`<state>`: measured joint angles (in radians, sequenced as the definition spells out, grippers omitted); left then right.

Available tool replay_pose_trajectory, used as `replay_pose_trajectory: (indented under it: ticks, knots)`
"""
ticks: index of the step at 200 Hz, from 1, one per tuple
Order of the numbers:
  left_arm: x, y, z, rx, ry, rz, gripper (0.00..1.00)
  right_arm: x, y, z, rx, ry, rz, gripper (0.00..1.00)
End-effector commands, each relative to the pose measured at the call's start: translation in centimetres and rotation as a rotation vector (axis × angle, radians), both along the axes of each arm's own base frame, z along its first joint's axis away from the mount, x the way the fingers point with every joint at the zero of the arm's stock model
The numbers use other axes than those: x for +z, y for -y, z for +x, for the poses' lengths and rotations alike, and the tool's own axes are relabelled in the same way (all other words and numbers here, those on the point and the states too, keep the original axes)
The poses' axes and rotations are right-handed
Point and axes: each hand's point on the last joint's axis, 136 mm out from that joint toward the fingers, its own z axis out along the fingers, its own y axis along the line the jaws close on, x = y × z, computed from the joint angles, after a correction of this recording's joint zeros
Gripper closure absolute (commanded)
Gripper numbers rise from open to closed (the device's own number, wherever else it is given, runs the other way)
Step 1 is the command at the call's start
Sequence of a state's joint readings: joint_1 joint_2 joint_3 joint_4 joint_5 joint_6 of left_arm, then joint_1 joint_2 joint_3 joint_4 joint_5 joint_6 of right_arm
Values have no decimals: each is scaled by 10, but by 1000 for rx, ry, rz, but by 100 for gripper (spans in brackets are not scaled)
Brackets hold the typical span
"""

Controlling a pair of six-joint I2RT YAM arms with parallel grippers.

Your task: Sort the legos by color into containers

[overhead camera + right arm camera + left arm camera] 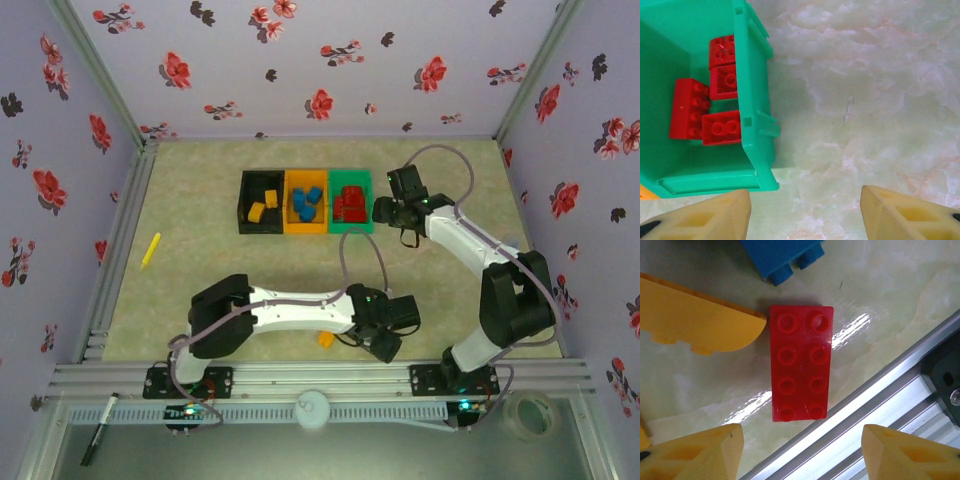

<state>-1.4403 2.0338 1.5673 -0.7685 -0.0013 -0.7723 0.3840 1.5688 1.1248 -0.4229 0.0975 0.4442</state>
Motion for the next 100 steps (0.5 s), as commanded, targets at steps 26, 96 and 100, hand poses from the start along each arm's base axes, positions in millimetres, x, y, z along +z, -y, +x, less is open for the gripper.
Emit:
replay_pose_trajectory:
  ticks: [26,96,100]
  knots:
    - [-7,11,-5,-42,-22,49,37,3,7,-4,4,9,-8,40]
    - [-18,5,12,-14,23,162,40,6,17,-6,-13,17,-5,39]
    - [-18,5,13,-12,25,166,40,5,18,-7,-14,15,-6,39]
